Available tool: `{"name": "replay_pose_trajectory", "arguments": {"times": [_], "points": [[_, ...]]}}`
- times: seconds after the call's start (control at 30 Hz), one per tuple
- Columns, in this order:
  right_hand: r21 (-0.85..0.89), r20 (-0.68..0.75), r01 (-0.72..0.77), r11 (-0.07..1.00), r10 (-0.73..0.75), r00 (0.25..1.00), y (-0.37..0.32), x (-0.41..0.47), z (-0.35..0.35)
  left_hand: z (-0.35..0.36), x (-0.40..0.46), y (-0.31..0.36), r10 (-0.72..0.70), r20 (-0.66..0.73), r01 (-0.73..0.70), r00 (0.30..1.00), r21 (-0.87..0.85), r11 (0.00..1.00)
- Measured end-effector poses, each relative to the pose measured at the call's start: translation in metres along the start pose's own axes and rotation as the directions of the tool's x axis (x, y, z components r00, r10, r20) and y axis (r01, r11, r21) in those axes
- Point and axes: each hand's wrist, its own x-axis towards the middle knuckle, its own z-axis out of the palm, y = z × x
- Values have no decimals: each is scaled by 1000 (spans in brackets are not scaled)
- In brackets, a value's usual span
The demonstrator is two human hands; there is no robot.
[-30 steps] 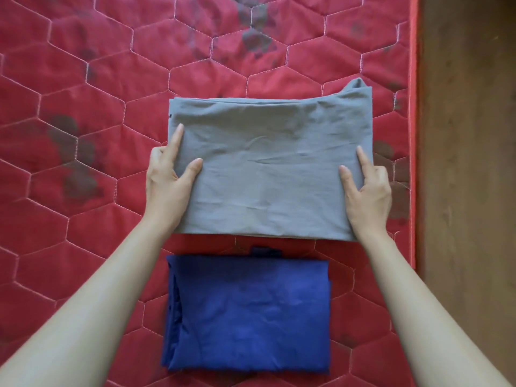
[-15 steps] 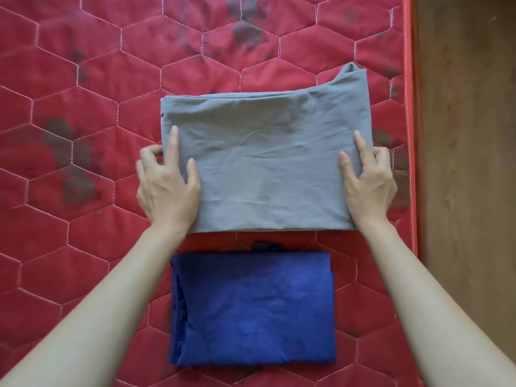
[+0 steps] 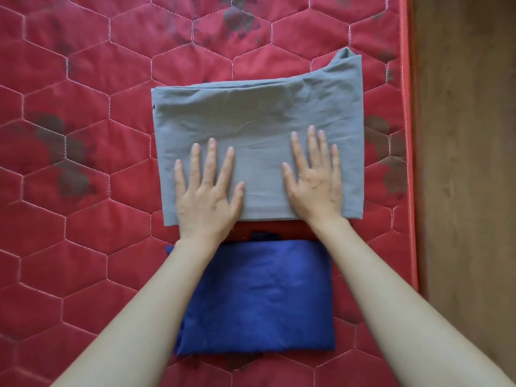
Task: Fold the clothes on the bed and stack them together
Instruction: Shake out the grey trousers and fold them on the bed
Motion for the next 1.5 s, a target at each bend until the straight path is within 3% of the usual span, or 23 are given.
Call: {"name": "replay_pose_trajectory", "arguments": {"times": [0.1,0.2,0.27,0.4,0.47,0.57,0.73,0.87,0.97,1.07,1.17,1.37,1.5], "points": [[-64,14,2,998,-1,1000,29,-3,-5,-3,-12,-24,-64,3,64,998,2,998],[-92,24,-133,987,135,990,34,-4,-13,-14,-14,-34,-131,13,131,991,-9,991],[-87,11,-170,982,172,985,30,-1,-18,-19,-7,-31,-76,-21,76,997,2,997],[93,-22,101,991,-99,995,-3,29,-22,-21,35,-1,246,-85,-246,965,12,969],[102,10,195,975,-197,980,-23,51,-17,-18,66,13,292,-45,-292,955,16,956],[-14,110,205,979,-202,973,-24,74,-4,-8,100,8,273,19,-274,962,40,961],[-89,55,-60,994,65,996,34,78,-9,-5,105,-27,33,-37,-34,999,-40,999],[148,200,-373,916,342,918,63,63,-21,-14,92,-48,-179,48,184,983,-178,967],[170,228,-432,886,391,892,64,51,-36,-23,76,-64,-354,149,384,923,-292,876],[130,67,-321,938,314,947,45,35,-54,-35,45,-81,-436,160,465,886,-314,828],[162,-37,-136,977,144,989,9,9,-69,-46,-4,-94,-397,21,385,917,-302,872],[203,-48,138,969,-131,990,-99,-79,-67,-48,-116,-117,-213,-28,204,977,-194,960],[195,-54,260,946,-255,966,-170,-146,-45,-41,-184,-150,-211,5,208,977,-181,961]]}}
